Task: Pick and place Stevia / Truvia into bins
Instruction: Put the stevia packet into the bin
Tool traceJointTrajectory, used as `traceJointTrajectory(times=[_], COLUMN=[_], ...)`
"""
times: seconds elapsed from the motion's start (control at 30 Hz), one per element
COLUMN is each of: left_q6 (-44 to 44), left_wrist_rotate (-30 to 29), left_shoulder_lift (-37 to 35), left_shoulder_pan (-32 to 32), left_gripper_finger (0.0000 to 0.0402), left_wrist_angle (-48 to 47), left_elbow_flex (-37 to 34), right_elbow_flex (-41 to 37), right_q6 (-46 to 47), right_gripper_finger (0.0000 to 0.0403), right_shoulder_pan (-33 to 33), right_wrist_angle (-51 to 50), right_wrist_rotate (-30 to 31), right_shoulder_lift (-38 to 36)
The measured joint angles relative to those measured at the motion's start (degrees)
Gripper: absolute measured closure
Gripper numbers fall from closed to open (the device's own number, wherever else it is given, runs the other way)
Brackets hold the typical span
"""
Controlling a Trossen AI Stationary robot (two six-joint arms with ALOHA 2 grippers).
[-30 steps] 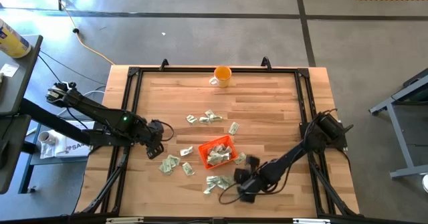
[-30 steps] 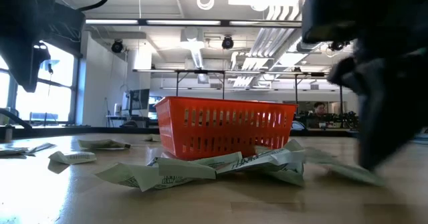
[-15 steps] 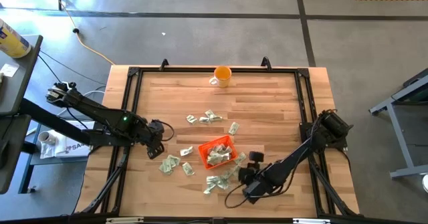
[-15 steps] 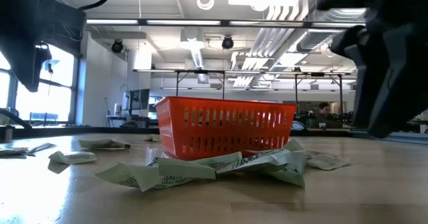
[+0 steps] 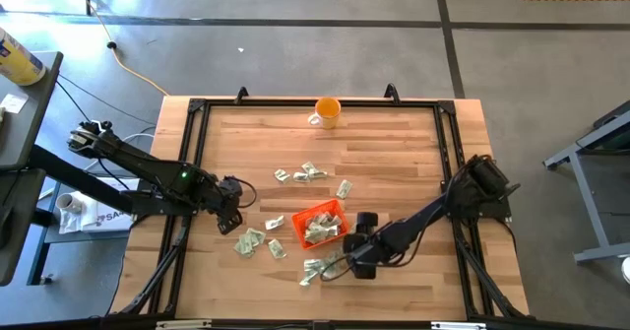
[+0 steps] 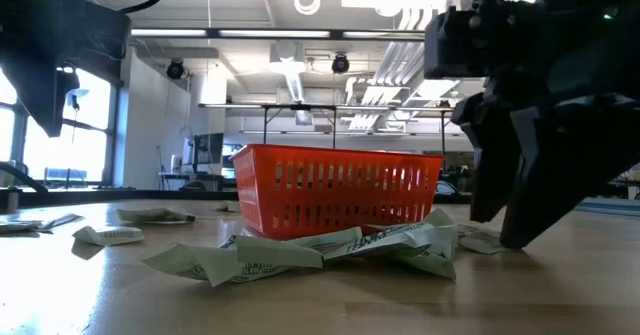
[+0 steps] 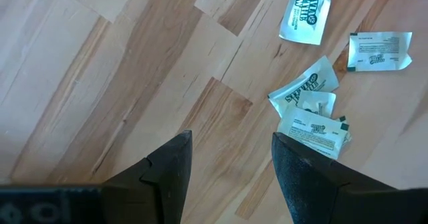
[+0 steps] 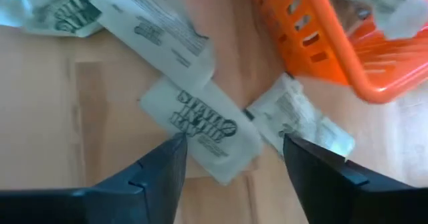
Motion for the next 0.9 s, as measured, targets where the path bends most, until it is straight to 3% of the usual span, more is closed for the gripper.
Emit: traceJointTrajectory(times=[0.23, 0.57, 0.77, 0.9], left_q6=[-0.02, -0.02, -0.02, -0.02], left_wrist_rotate=[0.02, -0.28, -0.32, -0.61], left_shoulder_lift=[0.02, 0.02, 0.02, 0.02], left_shoulder_pan=[0.0, 0.0, 0.0, 0.0], left_gripper_finger=[0.0163, 0.0163, 0.0163, 0.0163], left_wrist_angle=[-0.14, -0.14, -0.14, 0.12], left_elbow_flex=[0.0, 0.0, 0.02, 0.02], right_elbow_flex=[-2.52, -2.66, 0.29, 2.05], right_q6=[0.85, 4.21, 8.22, 13.79], right_gripper_finger=[0.0228, 0.0389, 0.0392, 0.0397], right_shoulder_pan=[-1.69, -1.24, 0.7, 1.6], right_wrist_angle=[3.66, 3.54, -5.62, -12.24], right_wrist_rotate=[-5.67, -11.07, -7.2, -0.12], right_shoulder_lift=[-0.24, -0.45, -2.65, -5.8])
